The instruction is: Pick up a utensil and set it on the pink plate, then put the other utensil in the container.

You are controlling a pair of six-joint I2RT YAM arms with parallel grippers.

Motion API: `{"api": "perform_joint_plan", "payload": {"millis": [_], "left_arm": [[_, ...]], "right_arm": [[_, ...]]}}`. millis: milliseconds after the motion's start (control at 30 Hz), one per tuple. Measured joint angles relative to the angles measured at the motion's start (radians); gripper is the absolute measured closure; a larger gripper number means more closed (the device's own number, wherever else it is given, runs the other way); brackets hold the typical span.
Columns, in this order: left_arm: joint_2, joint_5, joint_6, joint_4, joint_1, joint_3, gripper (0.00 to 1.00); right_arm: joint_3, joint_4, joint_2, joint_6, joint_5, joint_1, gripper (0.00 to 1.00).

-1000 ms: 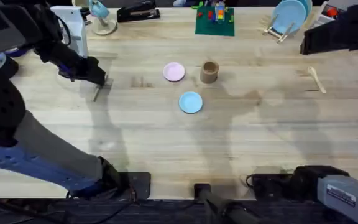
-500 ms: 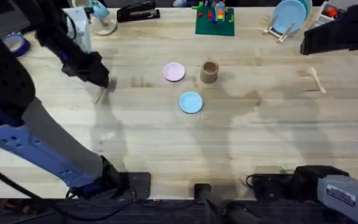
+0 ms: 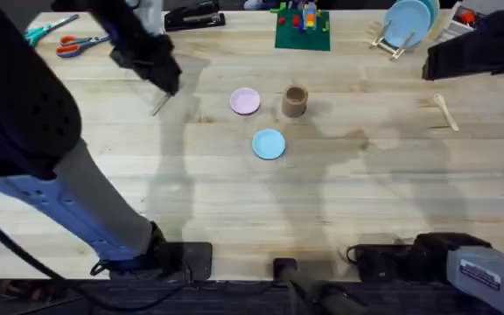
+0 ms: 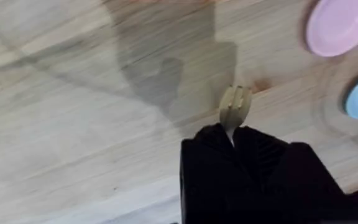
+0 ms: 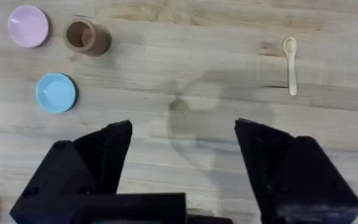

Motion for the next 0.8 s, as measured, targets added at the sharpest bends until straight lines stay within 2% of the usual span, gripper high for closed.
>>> {"api": "perform_joint_plan", "payload": {"millis": [367, 567, 800], "left_arm": [[0.000, 0.009, -0.029, 0.012, -0.234, 0.040, 0.959], [0.000, 0.011, -0.059, 0.076, -0.335, 0.040, 0.959], [0.000, 0.014, -0.103, 0.205, -0.442, 0.040, 0.959]], "right_arm": [[0.000, 0.000, 0.000, 0.000, 0.000, 0.000, 0.007], [0.000, 0.000, 0.000, 0.000, 0.000, 0.000, 0.007], [0.000, 0.000, 0.000, 0.000, 0.000, 0.000, 0.007]]}}
